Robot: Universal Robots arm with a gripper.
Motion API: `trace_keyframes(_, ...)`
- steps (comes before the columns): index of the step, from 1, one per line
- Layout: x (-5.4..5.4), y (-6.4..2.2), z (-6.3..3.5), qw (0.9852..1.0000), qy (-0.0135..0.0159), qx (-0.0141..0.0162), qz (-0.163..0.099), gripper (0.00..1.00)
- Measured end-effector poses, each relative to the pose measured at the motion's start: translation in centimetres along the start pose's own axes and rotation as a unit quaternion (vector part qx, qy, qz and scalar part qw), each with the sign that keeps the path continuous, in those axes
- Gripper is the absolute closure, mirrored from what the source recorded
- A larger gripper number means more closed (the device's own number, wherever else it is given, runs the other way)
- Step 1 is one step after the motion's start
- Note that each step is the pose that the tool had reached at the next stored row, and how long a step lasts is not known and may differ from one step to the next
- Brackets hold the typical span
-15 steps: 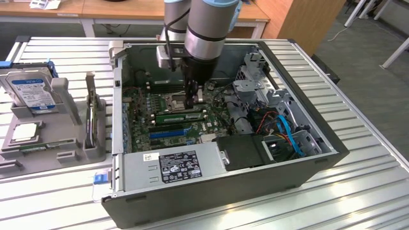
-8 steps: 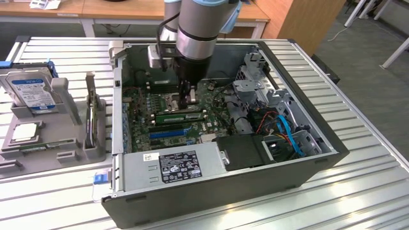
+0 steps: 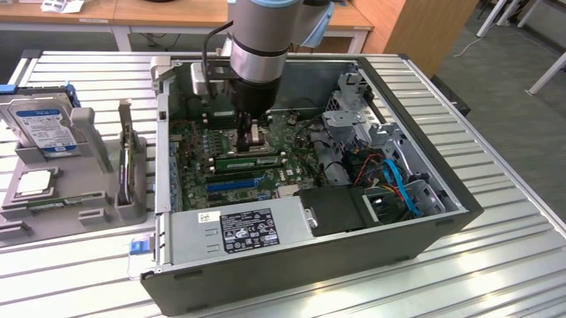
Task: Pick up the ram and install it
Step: 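Press down the ram until it locks into place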
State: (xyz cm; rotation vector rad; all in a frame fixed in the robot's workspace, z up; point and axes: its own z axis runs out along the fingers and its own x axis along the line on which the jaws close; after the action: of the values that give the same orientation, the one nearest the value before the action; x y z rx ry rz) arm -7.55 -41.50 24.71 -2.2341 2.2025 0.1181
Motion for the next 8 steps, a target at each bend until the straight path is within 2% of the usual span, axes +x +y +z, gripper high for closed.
trace_keyframes(8,-0.02,1.01,0.06,1.0,0.0,0.0001,0.0,0.9)
